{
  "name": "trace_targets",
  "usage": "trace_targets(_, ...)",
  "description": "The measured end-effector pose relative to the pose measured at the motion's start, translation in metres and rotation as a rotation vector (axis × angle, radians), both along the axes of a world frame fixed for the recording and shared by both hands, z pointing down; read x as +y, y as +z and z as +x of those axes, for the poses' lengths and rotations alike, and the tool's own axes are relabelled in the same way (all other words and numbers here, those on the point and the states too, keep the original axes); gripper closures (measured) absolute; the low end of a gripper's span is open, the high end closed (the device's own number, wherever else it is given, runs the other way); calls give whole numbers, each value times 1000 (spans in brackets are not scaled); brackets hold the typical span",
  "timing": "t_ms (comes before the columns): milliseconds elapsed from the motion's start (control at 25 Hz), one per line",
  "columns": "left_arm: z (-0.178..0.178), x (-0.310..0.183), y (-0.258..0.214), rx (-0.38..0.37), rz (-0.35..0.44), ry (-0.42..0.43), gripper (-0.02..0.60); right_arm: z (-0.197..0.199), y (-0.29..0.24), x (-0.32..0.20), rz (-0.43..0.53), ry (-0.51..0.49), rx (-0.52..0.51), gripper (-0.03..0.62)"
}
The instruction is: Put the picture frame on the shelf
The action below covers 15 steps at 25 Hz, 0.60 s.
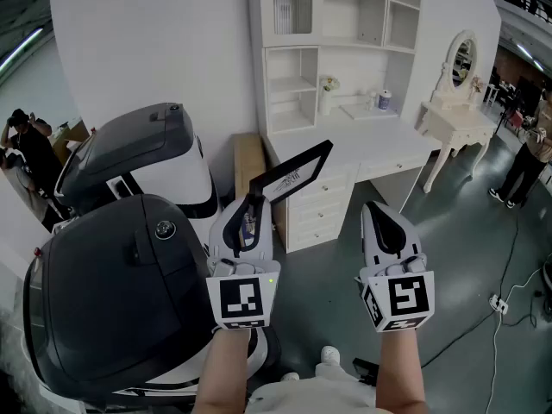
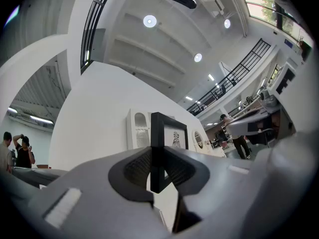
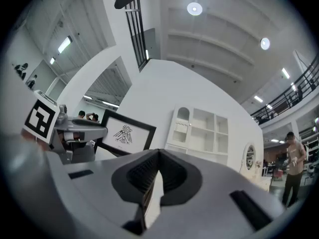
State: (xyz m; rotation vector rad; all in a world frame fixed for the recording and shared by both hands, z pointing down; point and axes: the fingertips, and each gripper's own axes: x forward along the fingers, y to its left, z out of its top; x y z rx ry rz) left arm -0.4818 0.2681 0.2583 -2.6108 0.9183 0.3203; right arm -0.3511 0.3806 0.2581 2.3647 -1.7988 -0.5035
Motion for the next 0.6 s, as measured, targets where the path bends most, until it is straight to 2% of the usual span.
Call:
trace_targets(240,-13,-7,3,15,-15,5,502,-12,1,-1,-4,14,12,586)
trace_targets(400,-13,-8,7,29,-56,6,502,-8,9,-3,-27,30,16,586)
trace_targets(600,3,-25,12,19,-36,-6,502,-3,4,-19,-16,-26,38,585)
